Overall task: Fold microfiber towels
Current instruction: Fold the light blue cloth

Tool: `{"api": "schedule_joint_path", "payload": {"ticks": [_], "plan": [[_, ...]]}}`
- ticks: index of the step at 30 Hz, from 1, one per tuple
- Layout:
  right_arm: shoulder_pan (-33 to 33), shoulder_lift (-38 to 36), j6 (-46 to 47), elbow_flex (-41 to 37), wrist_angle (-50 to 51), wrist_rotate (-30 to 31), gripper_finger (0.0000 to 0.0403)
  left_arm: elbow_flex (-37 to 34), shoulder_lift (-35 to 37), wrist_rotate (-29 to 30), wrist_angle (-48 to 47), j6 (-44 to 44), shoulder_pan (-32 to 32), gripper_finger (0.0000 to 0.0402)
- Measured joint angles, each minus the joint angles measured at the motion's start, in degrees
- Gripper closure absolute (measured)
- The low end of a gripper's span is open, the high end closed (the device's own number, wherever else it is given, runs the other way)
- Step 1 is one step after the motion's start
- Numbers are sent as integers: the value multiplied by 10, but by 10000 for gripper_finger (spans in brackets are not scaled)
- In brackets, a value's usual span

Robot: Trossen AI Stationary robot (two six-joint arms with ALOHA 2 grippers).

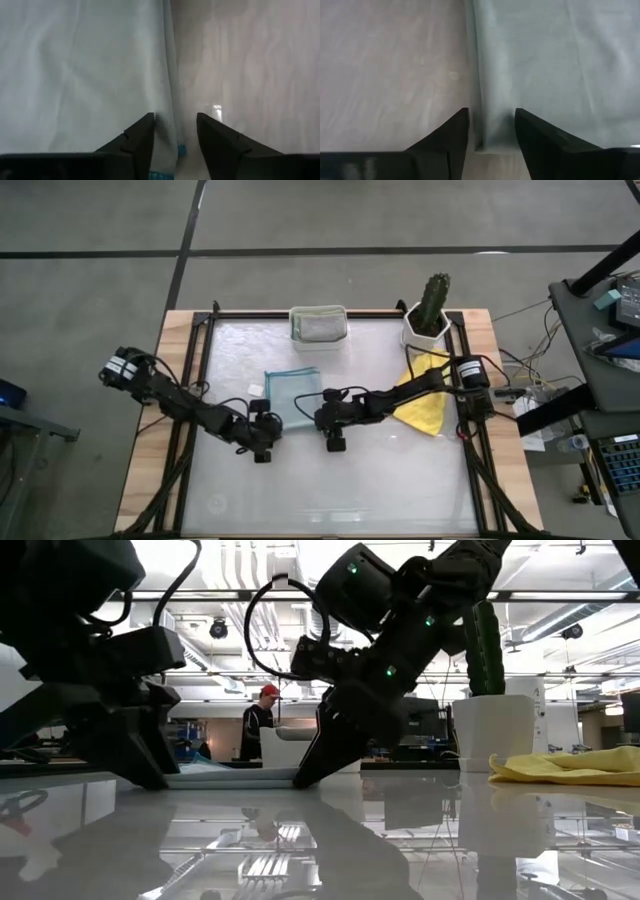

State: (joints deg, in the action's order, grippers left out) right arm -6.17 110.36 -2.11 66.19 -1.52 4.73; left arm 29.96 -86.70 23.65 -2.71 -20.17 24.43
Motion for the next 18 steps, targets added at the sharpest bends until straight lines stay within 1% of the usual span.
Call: {"api": "schedule_joint_path", "payload": {"ticks": [4,8,9,13,15,18], "plan": [[2,7,0,1,-1,-4,274,-2,2,-1,-8,-5,-1,322],[2,9,-1,1,-1,-8,318,-2,4,3,-12,-4,-1,386],[2,8,-4,1,-1,-8,330,-2,5,4,-12,-4,-1,393],[0,-3,-15,1,8,-9,381,2,14,1,-16,-2,-1,395],[1,-15,-16,1,20,-10,390,4,24,-21,-17,4,-2,399],[1,-36,-4,16,47,-37,393,6,55,-59,-24,10,-1,399]]}}
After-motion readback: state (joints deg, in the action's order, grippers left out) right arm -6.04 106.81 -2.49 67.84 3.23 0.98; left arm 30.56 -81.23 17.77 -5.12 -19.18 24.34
